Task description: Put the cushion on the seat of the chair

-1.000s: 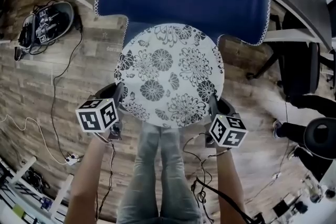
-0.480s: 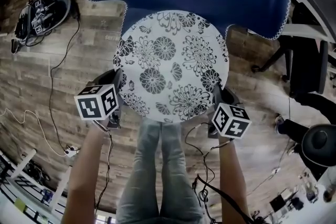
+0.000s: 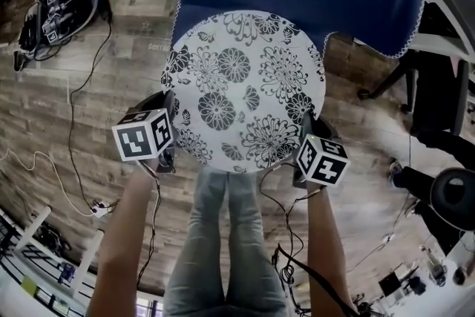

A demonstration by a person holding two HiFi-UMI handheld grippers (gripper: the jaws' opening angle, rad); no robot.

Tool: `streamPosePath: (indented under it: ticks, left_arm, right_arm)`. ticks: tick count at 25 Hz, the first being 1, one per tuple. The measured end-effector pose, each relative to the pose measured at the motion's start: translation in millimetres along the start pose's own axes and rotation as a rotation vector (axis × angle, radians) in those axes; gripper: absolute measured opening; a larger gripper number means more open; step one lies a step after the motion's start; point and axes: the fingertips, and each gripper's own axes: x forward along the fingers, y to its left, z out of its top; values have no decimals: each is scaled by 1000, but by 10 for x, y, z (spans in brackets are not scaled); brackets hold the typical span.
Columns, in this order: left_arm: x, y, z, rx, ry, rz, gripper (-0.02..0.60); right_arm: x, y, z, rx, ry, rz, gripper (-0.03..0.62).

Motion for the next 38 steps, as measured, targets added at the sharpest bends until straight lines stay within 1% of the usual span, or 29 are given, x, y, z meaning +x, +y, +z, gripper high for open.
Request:
streamPosePath:
  ticks: [6, 14, 17, 21, 25, 30, 33, 36, 38]
  left_arm:
    - [63, 12, -36, -10, 14, 2, 15]
    - [89, 26, -37, -24, 5, -7, 17]
    - [78, 40, -30, -38, -3, -14, 37]
    - [60, 107, -5, -67, -15, -24, 75]
    - [-50, 188, 139, -70, -61, 7, 106]
    - [-173, 292, 175, -108, -128, 31, 155]
    - [-271, 326, 166, -133, -164, 24, 181]
    - [-430, 320, 206, -145, -204, 24, 192]
    - [-576, 290, 266, -161, -240, 19, 192]
  right_arm:
    - [62, -37, -30, 2, 20, -12, 54]
    - [111, -67, -51, 11, 30, -20, 81]
    - [103, -85, -54, 15, 30, -18, 97]
    - [105, -109, -38, 29, 14, 0, 139]
    - [84, -119, 5, 50, -11, 26, 209]
    - [33, -132, 29, 53, -31, 38, 260]
    - [-40, -141, 59, 67, -55, 47, 282]
    - [-177, -147, 112, 72, -80, 46, 282]
    - [-295, -143, 165, 65, -101, 38, 233]
